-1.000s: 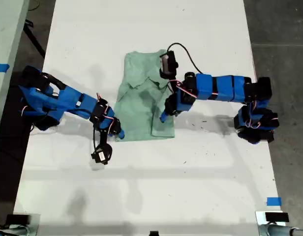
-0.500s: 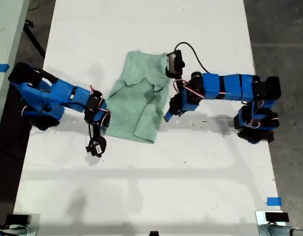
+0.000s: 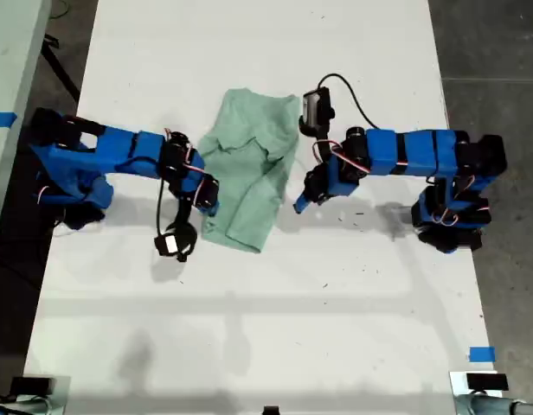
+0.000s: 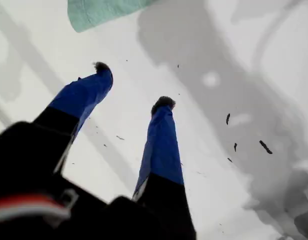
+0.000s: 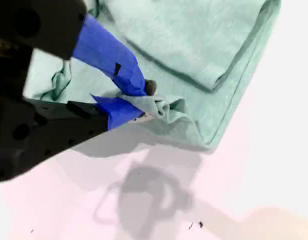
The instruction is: Fold t-shirt
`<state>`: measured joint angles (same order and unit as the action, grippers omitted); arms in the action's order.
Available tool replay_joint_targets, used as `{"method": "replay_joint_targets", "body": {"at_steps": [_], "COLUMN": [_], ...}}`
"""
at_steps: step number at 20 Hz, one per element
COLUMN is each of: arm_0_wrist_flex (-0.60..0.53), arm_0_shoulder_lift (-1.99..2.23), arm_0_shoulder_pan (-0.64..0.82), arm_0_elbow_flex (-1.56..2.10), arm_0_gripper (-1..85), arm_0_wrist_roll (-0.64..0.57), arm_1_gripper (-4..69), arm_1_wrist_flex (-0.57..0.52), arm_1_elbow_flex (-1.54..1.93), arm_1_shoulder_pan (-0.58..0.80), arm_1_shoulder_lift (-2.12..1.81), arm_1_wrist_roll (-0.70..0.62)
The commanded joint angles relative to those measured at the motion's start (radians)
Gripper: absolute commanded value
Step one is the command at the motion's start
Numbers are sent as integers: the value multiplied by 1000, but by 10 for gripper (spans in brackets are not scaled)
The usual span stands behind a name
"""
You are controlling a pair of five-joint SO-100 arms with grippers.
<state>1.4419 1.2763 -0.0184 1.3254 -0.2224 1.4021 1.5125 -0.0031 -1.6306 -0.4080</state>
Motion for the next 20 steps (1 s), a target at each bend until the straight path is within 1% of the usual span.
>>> {"method": "replay_joint_targets", "body": {"at_steps": [1, 2, 5, 6, 7, 10, 14, 16, 17, 20], "arm_0_wrist_flex": [107, 74, 120, 135, 150, 181, 167, 195, 232, 391], "arm_0_shoulder_lift": [-387, -411, -431, -425, -417, -333, -123, -34, 0, 60], "arm_0_shoulder_pan": [-48, -48, -63, -87, -118, -193, -187, -166, -144, -78], "arm_0_elbow_flex": [-595, -581, -578, -578, -578, -578, -577, -548, -528, -492], "arm_0_gripper": [0, 0, 5, 93, 268, 366, 357, 348, 342, 338], "arm_0_wrist_roll": [-61, -52, -80, -109, -127, -140, -186, -184, -172, -123], "arm_1_gripper": [213, 211, 207, 205, 204, 202, 199, 197, 196, 193], "arm_1_wrist_flex": [-18, -20, -38, -44, -49, -71, -98, -101, -101, -87], "arm_1_elbow_flex": [2, 14, 57, 60, 61, 69, 69, 67, 67, 71], "arm_1_shoulder_pan": [-12, -12, -14, -14, -12, -8, -6, 0, 2, 5], "arm_1_shoulder_lift": [-83, -92, -117, -120, -120, -118, -117, -117, -117, -115], "arm_1_wrist_roll": [15, 20, 29, 29, 29, 28, 26, 25, 25, 40]}}
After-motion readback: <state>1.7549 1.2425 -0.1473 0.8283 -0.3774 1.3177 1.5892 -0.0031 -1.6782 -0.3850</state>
